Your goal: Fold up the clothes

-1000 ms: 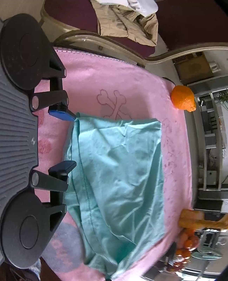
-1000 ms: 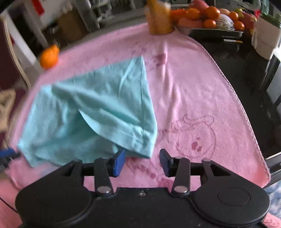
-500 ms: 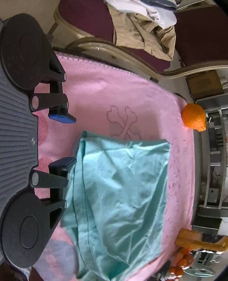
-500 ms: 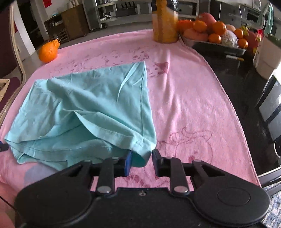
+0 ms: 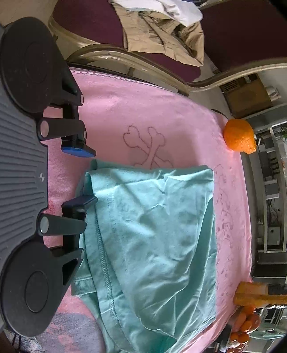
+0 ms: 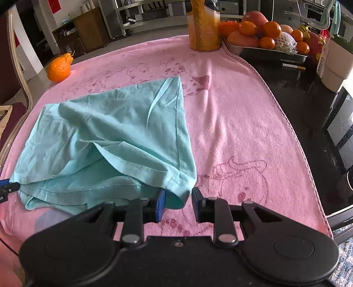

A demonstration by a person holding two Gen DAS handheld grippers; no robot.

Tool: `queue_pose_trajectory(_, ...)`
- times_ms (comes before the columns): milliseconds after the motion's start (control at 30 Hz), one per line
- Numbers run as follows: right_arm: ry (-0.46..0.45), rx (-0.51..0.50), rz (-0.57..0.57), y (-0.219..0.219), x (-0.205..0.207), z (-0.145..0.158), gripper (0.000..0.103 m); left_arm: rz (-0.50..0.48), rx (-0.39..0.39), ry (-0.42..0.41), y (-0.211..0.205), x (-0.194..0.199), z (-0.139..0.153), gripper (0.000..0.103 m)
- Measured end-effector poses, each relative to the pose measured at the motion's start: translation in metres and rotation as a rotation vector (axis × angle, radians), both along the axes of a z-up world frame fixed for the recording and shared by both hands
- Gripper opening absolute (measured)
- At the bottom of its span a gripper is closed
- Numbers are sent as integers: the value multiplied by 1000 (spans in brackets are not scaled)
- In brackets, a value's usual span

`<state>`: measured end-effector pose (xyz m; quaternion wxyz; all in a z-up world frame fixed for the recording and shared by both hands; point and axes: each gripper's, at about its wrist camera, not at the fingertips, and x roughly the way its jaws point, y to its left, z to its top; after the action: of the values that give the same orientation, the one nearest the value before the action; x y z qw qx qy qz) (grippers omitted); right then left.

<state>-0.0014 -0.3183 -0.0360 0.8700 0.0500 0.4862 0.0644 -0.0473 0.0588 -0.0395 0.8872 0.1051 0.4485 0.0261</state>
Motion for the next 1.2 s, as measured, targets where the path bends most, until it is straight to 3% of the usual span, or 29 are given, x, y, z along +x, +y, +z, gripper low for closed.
queue_pose_trajectory(167,7,9,-6,-2,0,-1,26,-40,17,14,-3,-5,1,37)
queue_pose_trajectory(333,12,21,-18,-5,1,-1,27,-2,-2,22,4,0,3,40)
queue_pose_trajectory(567,3,35,-36,-7,1,1,27,30,22,-82,5,-1,15,40)
queue_pose_trajectory(667,1,49,-51,-10,2,1,27,14,30,-67,3,0,13,39)
queue_pose_trajectory(767,4,51,-56,-11,3,0,27,-26,98,-9,-7,1,0,39)
queue_pose_trajectory(900,5,40,-48,-10,3,0,27,-45,135,-33,-13,-1,0,38)
queue_pose_trajectory(1033,-3,43,-59,-12,2,1,27,-70,171,-91,-21,1,4,32)
queue_pose_trajectory(1200,-7,25,-59,-11,1,1,27,-132,239,-106,-37,3,0,11)
